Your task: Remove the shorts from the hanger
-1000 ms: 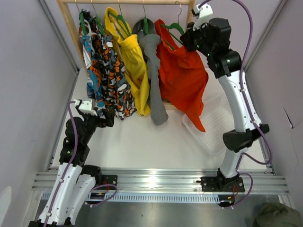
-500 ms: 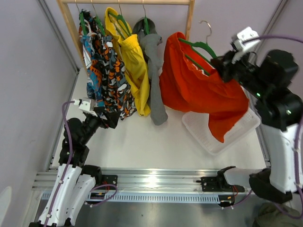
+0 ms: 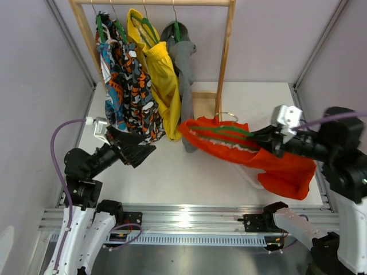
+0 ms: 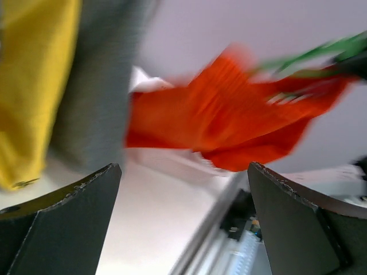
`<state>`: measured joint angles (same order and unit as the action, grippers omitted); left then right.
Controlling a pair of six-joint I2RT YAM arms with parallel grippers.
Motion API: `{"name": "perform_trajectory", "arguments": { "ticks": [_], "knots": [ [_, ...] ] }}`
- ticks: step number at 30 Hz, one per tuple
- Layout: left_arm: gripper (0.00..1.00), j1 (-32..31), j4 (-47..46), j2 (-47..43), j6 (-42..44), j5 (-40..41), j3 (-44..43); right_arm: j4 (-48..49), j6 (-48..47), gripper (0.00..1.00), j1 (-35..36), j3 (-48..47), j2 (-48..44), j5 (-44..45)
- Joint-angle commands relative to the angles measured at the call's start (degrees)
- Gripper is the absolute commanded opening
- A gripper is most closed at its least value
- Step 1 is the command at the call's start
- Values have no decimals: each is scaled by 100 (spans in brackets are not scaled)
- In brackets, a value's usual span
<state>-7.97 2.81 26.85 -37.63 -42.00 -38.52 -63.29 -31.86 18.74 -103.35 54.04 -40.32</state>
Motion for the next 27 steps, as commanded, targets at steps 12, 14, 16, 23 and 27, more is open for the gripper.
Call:
{"name": "perform_trajectory", "arguments": {
  "ticks": [12, 14, 16, 23, 27],
  "knots": [
    [99, -1970, -149, 557, -2115, 1128, 722, 1370, -119, 0, 1324, 1528, 818, -66],
    [99, -2541, -463, 864, -2510, 1561, 846, 1555, -58, 0, 1570, 1686, 915, 119],
    [99, -2971, -588, 1119, -2758, 2141, 952, 1626, -66, 0, 1694, 1757, 976, 418],
    [99, -3536, 448, 2069, -3277, 3531, 354, 1820, -233, 0, 1922, 2064, 942, 1148],
    [95, -3536, 439, 2245, -3444, 3961, 451, 1838, -330, 0, 2028, 2240, 915, 1324]
  ]
}}
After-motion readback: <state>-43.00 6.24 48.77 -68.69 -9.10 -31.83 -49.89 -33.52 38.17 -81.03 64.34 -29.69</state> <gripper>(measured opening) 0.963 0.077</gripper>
